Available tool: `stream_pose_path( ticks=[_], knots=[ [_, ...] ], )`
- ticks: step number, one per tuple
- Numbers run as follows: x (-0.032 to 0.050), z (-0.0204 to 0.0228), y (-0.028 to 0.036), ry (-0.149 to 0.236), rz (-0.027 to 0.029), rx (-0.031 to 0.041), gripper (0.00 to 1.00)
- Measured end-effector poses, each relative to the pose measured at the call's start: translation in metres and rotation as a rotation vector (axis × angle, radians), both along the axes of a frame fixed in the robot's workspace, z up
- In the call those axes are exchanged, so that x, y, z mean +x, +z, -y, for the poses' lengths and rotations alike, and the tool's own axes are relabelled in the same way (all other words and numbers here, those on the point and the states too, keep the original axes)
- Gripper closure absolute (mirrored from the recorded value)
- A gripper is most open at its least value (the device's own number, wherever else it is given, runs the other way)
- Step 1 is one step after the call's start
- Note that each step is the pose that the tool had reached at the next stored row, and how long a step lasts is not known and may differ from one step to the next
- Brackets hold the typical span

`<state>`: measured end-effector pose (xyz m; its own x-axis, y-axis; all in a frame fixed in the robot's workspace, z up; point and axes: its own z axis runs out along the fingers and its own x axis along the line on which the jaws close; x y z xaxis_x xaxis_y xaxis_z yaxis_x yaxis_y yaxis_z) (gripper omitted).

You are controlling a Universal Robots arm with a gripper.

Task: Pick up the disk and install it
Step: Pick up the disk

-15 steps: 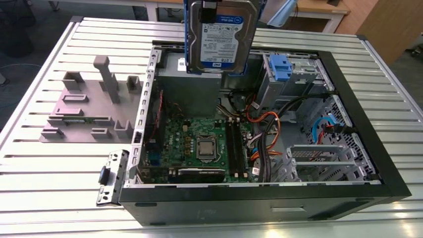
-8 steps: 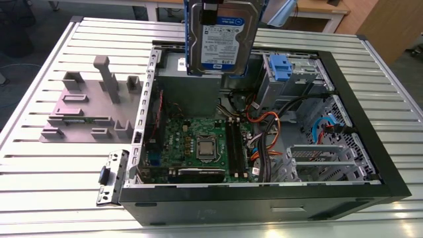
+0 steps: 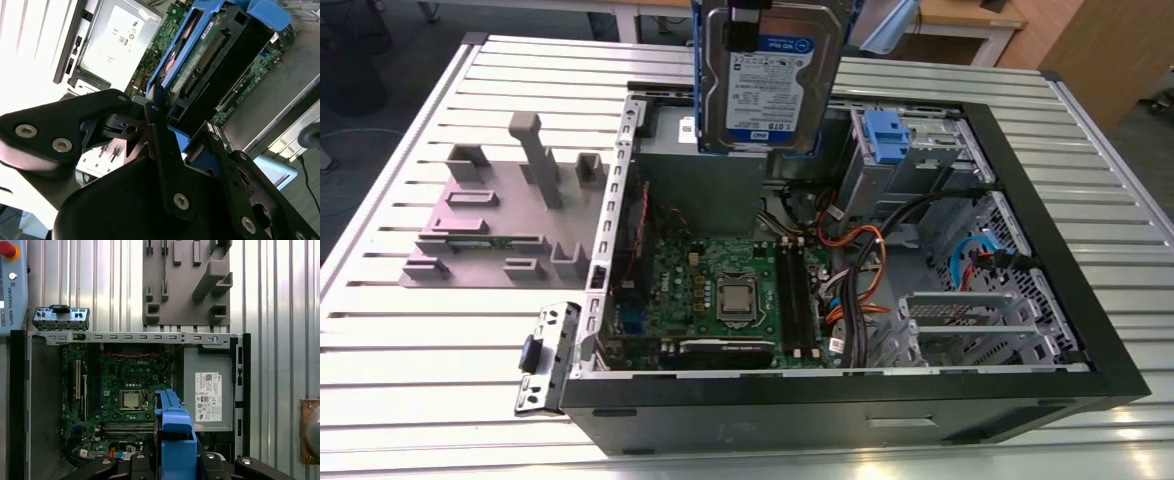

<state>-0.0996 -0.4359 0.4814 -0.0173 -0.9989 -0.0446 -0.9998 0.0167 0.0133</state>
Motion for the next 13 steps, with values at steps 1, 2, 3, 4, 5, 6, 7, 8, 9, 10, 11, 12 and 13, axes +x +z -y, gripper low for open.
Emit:
stream_pose_path(
  ticks=[1, 2, 3, 4, 5, 6, 7, 8, 9, 10, 11, 12, 13],
  knots=[
    [0.0, 0.0002, 0.0, 0.0, 0.0, 0.0, 0.64],
    [0.0001, 0.0004, -0.0001, 0.0, 0.0, 0.0, 0.64],
    [0.0001, 0.0005, -0.0001, 0.0, 0.0, 0.0, 0.64],
    [0.0001, 0.0007, -0.0001, 0.0, 0.0, -0.0001, 0.64],
    [0.0002, 0.0009, -0.0001, 0.0, 0.0, -0.0001, 0.64],
    [0.0002, 0.0011, -0.0001, 0.0, 0.0, -0.0001, 0.64],
    [0.0002, 0.0013, -0.0002, 0.0, 0.0, -0.0001, 0.64],
    [0.0002, 0.0015, -0.0002, 0.0, 0.0, -0.0001, 0.64],
    [0.0003, 0.0017, -0.0002, 0.0, 0.0, -0.0001, 0.64],
    [0.0003, 0.0019, -0.0003, 0.0, 0.0, -0.0001, 0.64],
    [0.0003, 0.0021, -0.0003, 0.0, 0.0, -0.0001, 0.64],
    [0.0004, 0.0023, -0.0003, 0.0, 0.0, -0.0002, 0.64],
    [0.0004, 0.0025, -0.0003, 0.0, 0.0, -0.0002, 0.64]
  ],
)
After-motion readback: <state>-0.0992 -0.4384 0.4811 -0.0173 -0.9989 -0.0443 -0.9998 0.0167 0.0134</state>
